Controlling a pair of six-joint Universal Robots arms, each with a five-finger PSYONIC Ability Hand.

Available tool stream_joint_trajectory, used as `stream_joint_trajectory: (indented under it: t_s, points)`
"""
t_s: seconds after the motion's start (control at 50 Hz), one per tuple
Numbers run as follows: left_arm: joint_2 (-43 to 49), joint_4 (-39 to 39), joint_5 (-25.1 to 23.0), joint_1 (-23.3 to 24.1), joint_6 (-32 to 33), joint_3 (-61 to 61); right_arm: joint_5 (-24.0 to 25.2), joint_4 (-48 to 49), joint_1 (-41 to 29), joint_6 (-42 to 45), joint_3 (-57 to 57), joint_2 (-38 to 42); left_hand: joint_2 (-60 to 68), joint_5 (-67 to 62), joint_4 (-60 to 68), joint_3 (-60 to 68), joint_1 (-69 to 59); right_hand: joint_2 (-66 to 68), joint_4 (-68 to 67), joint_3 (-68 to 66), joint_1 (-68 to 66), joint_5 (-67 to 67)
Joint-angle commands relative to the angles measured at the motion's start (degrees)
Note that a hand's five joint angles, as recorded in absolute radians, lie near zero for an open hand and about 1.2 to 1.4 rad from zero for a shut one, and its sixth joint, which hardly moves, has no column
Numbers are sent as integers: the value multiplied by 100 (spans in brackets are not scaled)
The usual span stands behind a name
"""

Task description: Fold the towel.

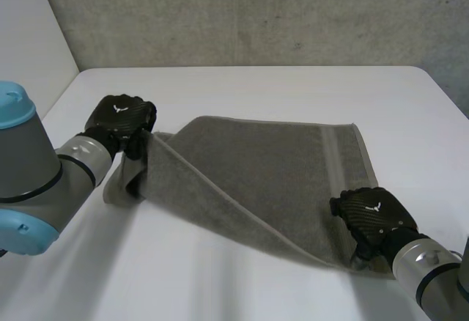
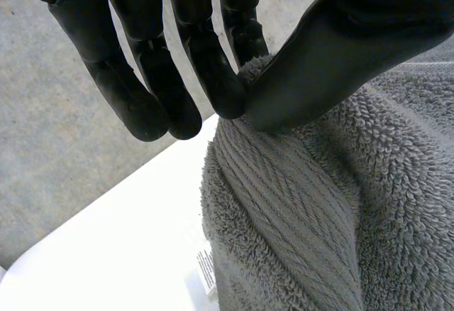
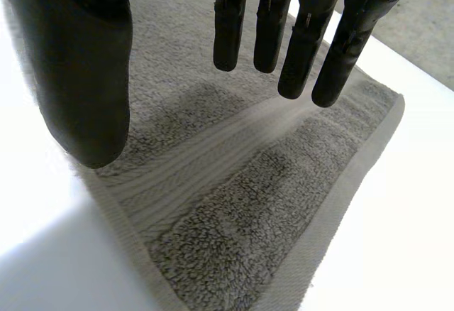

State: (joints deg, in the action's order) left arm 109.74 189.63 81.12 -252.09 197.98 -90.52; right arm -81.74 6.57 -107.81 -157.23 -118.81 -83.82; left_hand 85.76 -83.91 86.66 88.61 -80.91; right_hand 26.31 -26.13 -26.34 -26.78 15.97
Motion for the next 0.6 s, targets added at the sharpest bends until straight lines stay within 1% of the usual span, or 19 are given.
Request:
stream_joint_trajectory:
  t_s: [0.02, 0.14, 0.2, 0.36, 0.6]
  points:
    - [21, 30, -17, -16, 13, -10, -114, 63, -4, -53, 139, 418, -576, 1391, -666, -861, 91, 110, -127, -107, -62, 143]
    - [38, 30, -17, -34, 39, 25, -123, 37, -3, -71, 227, 665, -576, 1391, -666, -861, 91, 194, -211, -191, -146, 228]
    - [47, 39, -17, -34, 48, 25, -123, 20, -4, -71, 236, 665, -576, 1391, -666, -861, 91, 194, -212, -191, -147, 228]
    - [188, 74, 0, -42, 74, 87, -35, -481, 5, -211, 341, 481, -576, 1391, -666, -861, 91, 194, -212, -191, -147, 228]
    - [267, 74, 9, -77, 83, 175, 97, -631, -21, -370, 403, 410, -576, 1391, -666, -861, 91, 194, -212, -191, -147, 228]
